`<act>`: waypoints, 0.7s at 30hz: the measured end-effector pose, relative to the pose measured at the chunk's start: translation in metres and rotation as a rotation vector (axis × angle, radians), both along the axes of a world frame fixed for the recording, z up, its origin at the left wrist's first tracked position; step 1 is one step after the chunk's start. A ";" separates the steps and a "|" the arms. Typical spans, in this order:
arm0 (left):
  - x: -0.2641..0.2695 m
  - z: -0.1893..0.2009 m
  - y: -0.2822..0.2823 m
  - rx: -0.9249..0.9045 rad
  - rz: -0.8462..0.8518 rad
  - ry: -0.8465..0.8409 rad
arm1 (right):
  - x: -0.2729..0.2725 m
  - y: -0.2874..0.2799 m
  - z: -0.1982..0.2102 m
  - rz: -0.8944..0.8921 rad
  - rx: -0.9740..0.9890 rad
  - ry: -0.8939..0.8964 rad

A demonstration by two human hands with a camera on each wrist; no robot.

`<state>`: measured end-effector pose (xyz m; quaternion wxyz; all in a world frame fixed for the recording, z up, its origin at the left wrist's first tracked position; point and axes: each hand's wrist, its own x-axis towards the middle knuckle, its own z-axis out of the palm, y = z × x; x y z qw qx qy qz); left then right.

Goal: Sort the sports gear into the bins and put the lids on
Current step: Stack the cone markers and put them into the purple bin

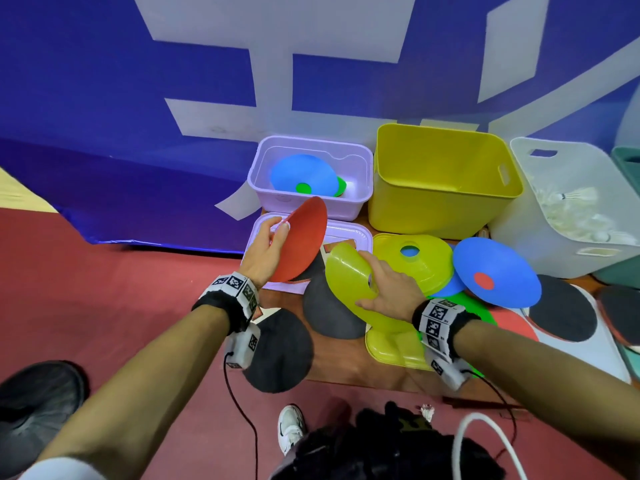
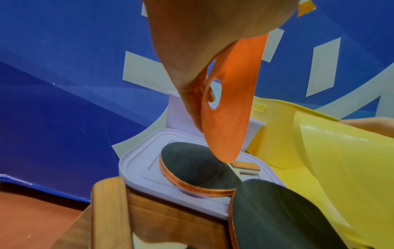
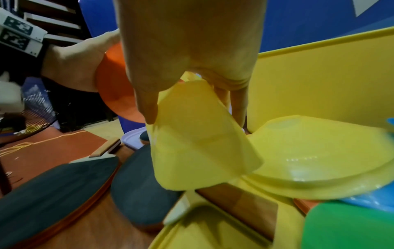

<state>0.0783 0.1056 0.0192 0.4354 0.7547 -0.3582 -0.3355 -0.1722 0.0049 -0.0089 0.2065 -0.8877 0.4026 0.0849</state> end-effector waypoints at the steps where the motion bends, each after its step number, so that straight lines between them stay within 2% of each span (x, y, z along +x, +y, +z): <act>1: 0.004 0.003 -0.003 -0.011 -0.004 0.008 | 0.004 -0.003 0.005 -0.016 -0.009 -0.015; 9: 0.014 0.027 -0.025 -0.024 -0.016 0.092 | 0.035 -0.043 0.041 -0.147 -0.036 -0.208; 21: -0.006 0.064 -0.062 -0.085 0.124 0.090 | 0.053 -0.117 0.081 -0.070 -0.045 -0.322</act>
